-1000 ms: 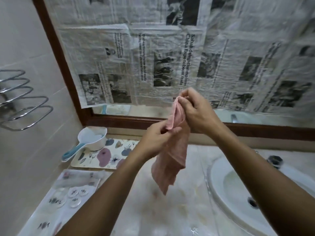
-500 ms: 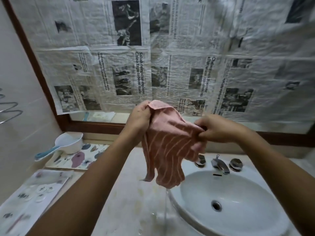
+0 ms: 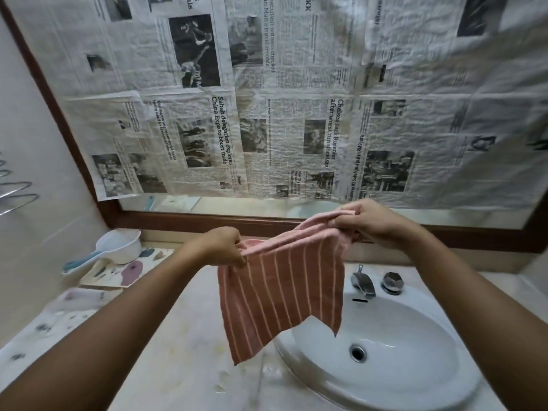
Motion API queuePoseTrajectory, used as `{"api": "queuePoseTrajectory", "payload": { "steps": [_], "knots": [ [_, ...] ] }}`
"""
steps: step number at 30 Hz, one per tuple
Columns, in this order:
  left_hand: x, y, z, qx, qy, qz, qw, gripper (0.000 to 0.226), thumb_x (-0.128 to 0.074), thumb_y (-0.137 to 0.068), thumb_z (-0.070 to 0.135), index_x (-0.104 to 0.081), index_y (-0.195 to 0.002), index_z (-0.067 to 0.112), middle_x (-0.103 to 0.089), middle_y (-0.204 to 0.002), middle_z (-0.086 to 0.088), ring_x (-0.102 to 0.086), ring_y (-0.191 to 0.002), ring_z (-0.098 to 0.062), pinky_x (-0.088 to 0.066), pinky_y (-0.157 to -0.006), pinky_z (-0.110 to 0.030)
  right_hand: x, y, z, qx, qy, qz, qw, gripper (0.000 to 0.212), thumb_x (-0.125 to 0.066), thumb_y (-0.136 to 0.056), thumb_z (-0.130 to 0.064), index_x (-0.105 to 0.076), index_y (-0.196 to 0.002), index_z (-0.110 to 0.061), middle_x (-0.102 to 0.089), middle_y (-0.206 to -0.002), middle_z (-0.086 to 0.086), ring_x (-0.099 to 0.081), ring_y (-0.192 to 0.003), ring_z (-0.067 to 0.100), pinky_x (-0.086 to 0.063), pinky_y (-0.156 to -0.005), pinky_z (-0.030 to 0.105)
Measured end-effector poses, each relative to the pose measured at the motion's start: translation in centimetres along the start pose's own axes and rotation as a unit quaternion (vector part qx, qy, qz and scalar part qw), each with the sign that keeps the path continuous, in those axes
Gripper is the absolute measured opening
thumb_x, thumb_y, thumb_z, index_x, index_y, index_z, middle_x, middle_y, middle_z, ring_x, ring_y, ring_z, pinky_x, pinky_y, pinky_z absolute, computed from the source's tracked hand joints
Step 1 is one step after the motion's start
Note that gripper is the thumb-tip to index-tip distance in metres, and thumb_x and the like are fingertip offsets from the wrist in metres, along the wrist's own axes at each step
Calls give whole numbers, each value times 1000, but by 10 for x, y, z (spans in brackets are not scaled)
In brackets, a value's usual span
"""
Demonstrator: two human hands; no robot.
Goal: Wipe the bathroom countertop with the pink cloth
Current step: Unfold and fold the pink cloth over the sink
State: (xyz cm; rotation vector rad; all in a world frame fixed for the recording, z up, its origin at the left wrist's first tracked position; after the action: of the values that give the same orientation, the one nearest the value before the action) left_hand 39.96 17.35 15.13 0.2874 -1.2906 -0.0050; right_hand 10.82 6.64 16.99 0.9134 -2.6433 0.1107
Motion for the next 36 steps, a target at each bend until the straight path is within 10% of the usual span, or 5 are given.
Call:
{"api": "queuePoseTrajectory", "payload": {
  "steps": [3, 8, 12, 21, 36],
  "knots": [
    [-8, 1, 3, 13, 187, -28, 982, 16, -63, -92, 24, -73, -85, 13, -70, -79, -3, -67, -74, -18, -54, -68, -28, 8, -3, -6, 7, -92, 34, 995, 21, -67, -96, -6, -75, -113, 4, -74, -86, 16, -67, -58, 14, -54, -49, 21],
    [-8, 2, 24, -51, 625, -68, 776, 19, -54, -92, 8, -56, -78, -4, -59, -49, -17, -61, -60, -27, -58, -66, -34, 2, -14, 17, 37, -367, 53, 928, 65, -62, -99, -52, -58, -135, 1, -69, -115, 24, -74, -94, 29, -62, -87, 51],
    [7, -4, 48, -106, 726, -46, 677, 13, -55, -102, 6, -63, -112, 9, -70, -87, -7, -67, -79, -17, -60, -71, -34, -70, 6, 86, -130, -298, -26, 945, 78, -42, -96, -76, -62, -130, -9, -74, -96, 14, -73, -86, 25, -56, -90, 45],
    [-36, 5, -46, 26, 347, 39, 937, 51, -60, -89, -7, -66, -130, 22, -72, -110, -15, -72, -86, -24, -61, -65, -33, -55, 25, 118, -124, -161, 139, 969, 12, -63, -100, -7, -73, -105, -3, -73, -92, 16, -67, -74, 22, -61, -72, 34],
    [-13, 23, -49, 27, 552, 160, 818, 6, -75, -92, 11, -75, -96, 15, -69, -77, 1, -62, -69, -13, -50, -67, -25, -2, 25, 35, 12, -96, 189, 977, 11, -76, -91, -5, -78, -101, -8, -78, -95, 10, -72, -74, 10, -59, -63, 19]
  ]
}}
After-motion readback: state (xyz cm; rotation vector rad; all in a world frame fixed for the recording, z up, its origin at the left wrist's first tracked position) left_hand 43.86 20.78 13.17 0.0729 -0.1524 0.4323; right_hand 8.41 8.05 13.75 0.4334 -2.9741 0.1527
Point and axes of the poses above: each hand's wrist, its own y-axis away from the middle knuckle, its own x-axis out of the back of the hand, z = x × y, the point moved 4 cm from there along -y, towards the middle knuckle
